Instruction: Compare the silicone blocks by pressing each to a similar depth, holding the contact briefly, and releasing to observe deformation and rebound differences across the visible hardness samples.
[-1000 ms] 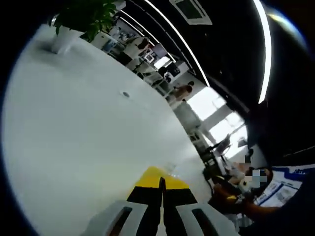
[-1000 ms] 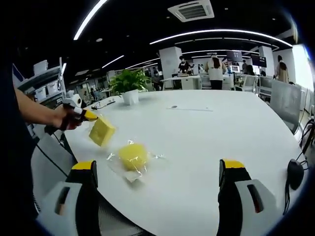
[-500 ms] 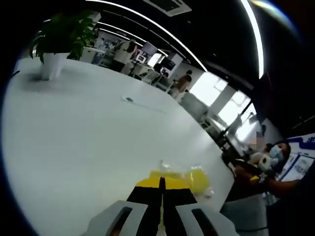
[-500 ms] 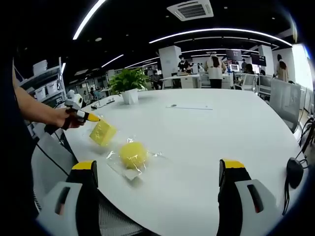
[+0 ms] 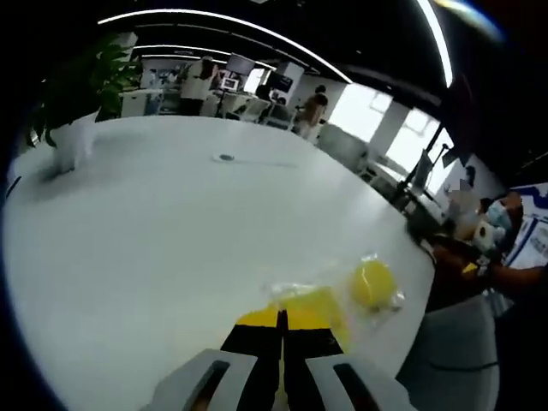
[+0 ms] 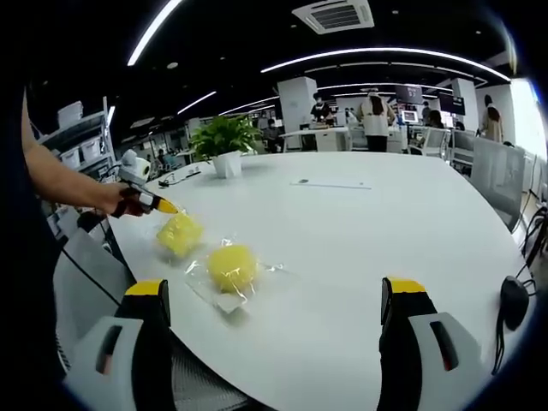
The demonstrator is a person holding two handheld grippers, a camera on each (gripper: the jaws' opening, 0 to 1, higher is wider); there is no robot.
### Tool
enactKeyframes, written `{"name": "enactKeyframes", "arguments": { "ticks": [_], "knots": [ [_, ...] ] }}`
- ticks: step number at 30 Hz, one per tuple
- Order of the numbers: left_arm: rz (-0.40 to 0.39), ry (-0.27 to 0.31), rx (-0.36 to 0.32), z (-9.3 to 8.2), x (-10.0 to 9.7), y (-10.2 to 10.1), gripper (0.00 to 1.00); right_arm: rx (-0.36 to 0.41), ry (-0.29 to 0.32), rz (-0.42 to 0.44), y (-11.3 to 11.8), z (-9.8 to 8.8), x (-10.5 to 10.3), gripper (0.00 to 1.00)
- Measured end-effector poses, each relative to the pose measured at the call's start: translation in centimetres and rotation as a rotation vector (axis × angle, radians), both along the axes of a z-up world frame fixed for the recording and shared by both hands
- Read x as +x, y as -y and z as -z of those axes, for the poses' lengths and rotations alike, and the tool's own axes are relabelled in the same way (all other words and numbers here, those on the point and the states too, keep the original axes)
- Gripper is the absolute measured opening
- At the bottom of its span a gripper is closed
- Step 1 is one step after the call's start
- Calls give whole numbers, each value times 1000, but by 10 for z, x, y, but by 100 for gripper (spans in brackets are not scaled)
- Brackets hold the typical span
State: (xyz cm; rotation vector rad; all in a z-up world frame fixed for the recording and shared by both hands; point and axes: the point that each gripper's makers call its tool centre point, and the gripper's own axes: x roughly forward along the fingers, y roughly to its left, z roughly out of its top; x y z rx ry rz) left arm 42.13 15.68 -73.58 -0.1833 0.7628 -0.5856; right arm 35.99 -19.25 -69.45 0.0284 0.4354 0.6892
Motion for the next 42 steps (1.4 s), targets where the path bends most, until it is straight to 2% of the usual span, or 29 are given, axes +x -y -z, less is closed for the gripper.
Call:
{"name": "enactKeyframes", "arguments": {
  "ticks": [4, 13, 15, 16, 20, 29, 36, 39, 41, 42],
  "knots": [
    [-6, -3, 44, 8, 4, -6, 0, -2, -4, -2, -3, 1, 1, 96],
    [-9, -13, 69, 20, 9, -9, 0, -19, -13, -2, -3, 4, 2, 96],
    [15, 1, 136, 26, 10, -13, 0, -18, -18, 0, -3, 4, 1, 96],
    [17, 3, 144, 28, 11, -13, 0, -19, -20, 1, -3, 5, 1, 96],
    [-14, -32, 125, 41, 11, -18, 0, -22, -27, 3, -4, 6, 1, 96],
    [20, -45, 157, 47, 17, -20, 0, -21, -40, 11, -5, 10, 3, 96],
    [6, -54, 137, 48, 18, -22, 0, -16, -43, 13, -8, 10, 6, 96],
    [-67, -98, 45, 46, 18, -23, 1, -16, -45, 9, -10, 11, 5, 96],
    [-92, -71, 6, 43, 21, -24, 6, -50, -45, 5, -9, 16, 5, 96],
    [-106, -59, 14, 44, 22, -26, 12, -65, -39, 2, -9, 17, 5, 96]
  ]
}}
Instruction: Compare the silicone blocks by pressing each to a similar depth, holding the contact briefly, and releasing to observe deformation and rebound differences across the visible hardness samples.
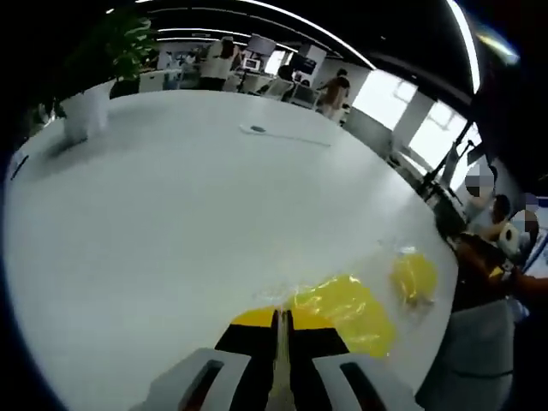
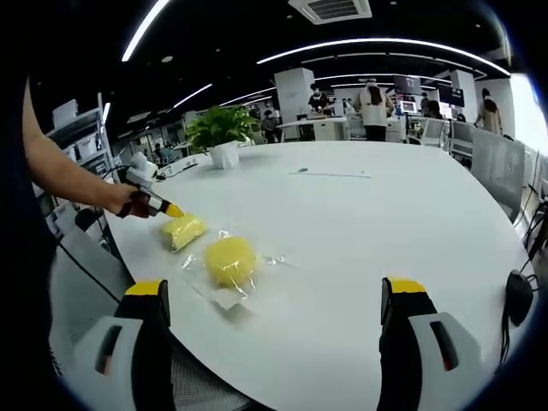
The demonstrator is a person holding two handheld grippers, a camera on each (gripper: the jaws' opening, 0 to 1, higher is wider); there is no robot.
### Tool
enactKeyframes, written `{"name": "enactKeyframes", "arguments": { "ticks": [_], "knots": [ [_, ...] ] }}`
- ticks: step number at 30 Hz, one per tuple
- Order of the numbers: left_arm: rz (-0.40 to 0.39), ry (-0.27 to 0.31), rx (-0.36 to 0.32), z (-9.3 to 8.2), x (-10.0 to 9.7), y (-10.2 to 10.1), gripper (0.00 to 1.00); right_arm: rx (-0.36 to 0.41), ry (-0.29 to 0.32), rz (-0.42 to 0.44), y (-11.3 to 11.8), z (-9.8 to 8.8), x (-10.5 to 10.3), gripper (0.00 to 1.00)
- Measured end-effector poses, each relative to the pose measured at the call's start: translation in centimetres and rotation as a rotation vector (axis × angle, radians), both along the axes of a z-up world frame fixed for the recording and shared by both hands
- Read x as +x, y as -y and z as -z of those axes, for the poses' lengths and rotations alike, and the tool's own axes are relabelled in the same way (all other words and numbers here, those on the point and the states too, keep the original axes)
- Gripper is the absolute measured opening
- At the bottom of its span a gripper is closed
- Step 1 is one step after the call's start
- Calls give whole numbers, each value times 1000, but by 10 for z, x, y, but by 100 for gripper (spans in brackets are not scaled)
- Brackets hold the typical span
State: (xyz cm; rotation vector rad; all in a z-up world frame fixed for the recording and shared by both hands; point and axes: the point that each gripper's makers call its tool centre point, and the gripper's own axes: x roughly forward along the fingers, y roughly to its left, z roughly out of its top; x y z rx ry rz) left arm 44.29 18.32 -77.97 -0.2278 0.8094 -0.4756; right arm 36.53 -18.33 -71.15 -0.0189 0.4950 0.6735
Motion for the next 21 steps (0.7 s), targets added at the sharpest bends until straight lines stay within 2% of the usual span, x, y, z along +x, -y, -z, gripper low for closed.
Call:
{"name": "enactKeyframes", "arguments": {
  "ticks": [2, 3, 5, 7, 8, 12, 14, 18, 21],
  "knots": [
    [-27, 35, 38, 0, 3, -6, 31, 15, -5, 0, -1, -1, 0, 96],
    [-35, 72, 10, -4, 5, -5, 38, 16, -6, 0, -2, -1, 0, 96],
    [-67, 105, -52, -14, 6, -4, 54, 11, -1, -3, -2, -2, 1, 96],
    [-71, 128, -47, -19, 7, -9, 66, 17, -2, -2, -2, -3, 2, 96],
    [-71, 160, -39, -24, 7, -12, 72, 19, -1, 0, -2, -4, 2, 96],
    [-55, 219, -38, -46, 2, -16, 79, 24, -2, 3, -1, -4, 4, 96],
    [-35, 237, -15, -51, -2, -18, 82, 36, -5, 12, 0, -4, 5, 96],
    [-1, 259, 35, -63, -19, -20, 87, 41, -2, 13, 0, -5, 6, 96],
    [17, 265, 63, -69, -40, -19, 92, 22, 4, 3, 1, -2, 6, 96]
  ]
}}
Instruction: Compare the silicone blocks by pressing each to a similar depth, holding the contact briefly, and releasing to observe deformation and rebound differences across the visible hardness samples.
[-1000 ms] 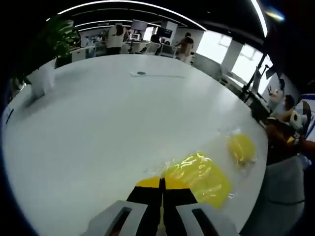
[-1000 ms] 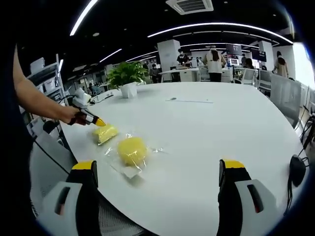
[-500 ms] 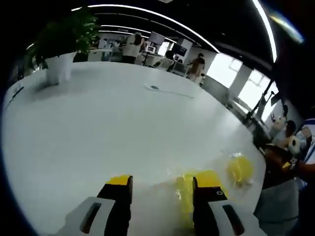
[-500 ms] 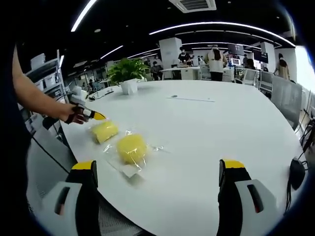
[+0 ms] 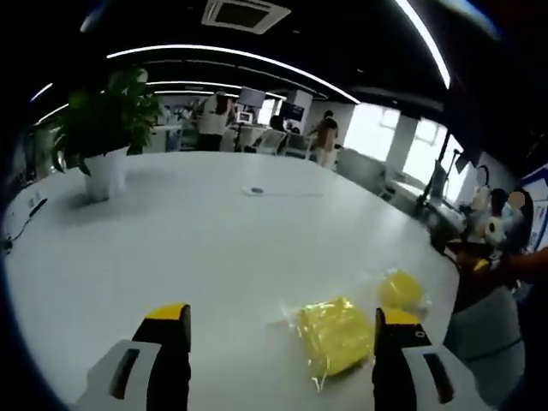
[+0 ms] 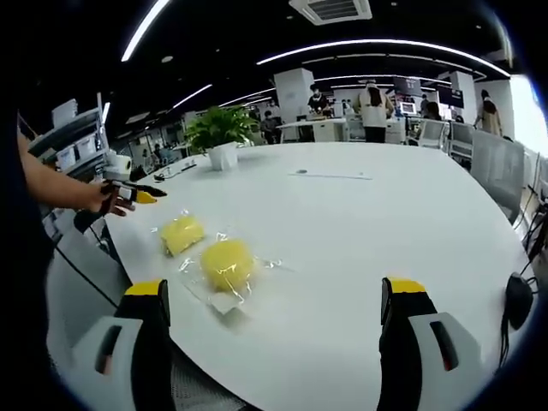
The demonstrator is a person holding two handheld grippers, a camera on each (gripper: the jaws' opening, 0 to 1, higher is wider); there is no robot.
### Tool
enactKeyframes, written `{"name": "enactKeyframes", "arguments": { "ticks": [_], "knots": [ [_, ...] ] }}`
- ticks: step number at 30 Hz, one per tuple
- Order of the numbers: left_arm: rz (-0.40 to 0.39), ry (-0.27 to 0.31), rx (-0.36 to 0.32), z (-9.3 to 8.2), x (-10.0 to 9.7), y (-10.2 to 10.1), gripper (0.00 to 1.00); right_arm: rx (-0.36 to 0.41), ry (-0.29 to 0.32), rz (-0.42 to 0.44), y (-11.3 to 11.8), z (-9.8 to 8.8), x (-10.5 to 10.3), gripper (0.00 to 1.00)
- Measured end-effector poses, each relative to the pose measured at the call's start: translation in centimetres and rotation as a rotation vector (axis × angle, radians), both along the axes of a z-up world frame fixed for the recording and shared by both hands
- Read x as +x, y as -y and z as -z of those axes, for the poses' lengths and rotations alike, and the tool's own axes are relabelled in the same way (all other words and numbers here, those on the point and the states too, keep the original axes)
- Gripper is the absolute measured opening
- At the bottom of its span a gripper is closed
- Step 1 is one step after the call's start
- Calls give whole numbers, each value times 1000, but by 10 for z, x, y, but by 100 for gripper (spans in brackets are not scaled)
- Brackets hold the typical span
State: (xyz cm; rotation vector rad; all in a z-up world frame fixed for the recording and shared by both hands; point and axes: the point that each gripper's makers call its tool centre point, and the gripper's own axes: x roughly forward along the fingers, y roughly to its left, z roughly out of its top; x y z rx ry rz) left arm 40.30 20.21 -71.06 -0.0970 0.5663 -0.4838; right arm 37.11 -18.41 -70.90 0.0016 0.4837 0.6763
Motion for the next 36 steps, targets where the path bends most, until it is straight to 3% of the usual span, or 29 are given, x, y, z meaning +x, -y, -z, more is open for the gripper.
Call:
{"name": "enactKeyframes", "arguments": {
  "ticks": [7, 13, 22, 36],
  "knots": [
    [34, 14, 11, -3, -43, 7, 100, 10, 6, -5, 5, -3, 2, 97],
    [-1, 18, -37, -14, -68, 2, 100, 5, -5, -26, 1, -2, -1, 97],
    [-7, 56, -38, -31, -78, 7, 100, 14, 11, -34, -2, -8, -2, 97],
    [0, 43, -47, -31, -75, 10, 100, 17, -3, -30, 0, -1, -9, 97]
  ]
}}
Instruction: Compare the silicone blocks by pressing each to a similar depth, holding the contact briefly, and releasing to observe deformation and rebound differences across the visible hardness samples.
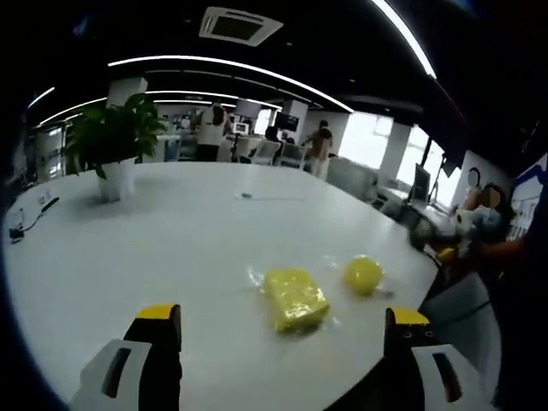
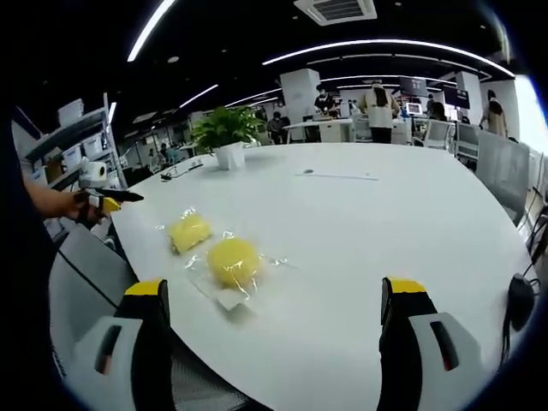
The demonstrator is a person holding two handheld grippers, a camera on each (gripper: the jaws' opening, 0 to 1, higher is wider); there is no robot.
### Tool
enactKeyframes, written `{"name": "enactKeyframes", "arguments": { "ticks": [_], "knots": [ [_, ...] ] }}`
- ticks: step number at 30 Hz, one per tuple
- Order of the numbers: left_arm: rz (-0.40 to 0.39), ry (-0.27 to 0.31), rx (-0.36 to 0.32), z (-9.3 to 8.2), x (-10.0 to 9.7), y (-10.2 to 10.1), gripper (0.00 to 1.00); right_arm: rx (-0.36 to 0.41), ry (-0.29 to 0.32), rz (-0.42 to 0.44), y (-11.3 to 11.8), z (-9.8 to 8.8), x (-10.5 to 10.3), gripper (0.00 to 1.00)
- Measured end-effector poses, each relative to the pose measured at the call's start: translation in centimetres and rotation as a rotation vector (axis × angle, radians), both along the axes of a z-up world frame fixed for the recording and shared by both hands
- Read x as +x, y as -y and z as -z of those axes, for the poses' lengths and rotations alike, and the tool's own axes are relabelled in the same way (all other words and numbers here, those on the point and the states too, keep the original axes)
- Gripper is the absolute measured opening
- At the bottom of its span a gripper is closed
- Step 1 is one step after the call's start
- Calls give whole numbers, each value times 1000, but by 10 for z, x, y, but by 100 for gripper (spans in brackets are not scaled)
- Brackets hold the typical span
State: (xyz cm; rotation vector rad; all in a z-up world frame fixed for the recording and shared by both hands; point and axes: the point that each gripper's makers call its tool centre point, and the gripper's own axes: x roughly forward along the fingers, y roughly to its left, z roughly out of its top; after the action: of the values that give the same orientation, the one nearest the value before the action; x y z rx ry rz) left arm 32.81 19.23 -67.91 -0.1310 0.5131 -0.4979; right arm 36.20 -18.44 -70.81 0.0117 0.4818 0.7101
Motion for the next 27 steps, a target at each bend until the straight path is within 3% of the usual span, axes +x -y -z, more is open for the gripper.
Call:
{"name": "enactKeyframes", "arguments": {
  "ticks": [9, 16, 27],
  "knots": [
    [3, -12, -2, 1, 0, 3, 100, 0, -4, -5, 0, 0, 4, 97],
    [32, -5, -5, -5, 11, 9, 100, 4, 2, -4, 1, -4, 8, 97],
    [81, -57, -21, -8, 30, 36, 100, 12, -3, 3, 6, -1, 5, 97]
  ]
}}
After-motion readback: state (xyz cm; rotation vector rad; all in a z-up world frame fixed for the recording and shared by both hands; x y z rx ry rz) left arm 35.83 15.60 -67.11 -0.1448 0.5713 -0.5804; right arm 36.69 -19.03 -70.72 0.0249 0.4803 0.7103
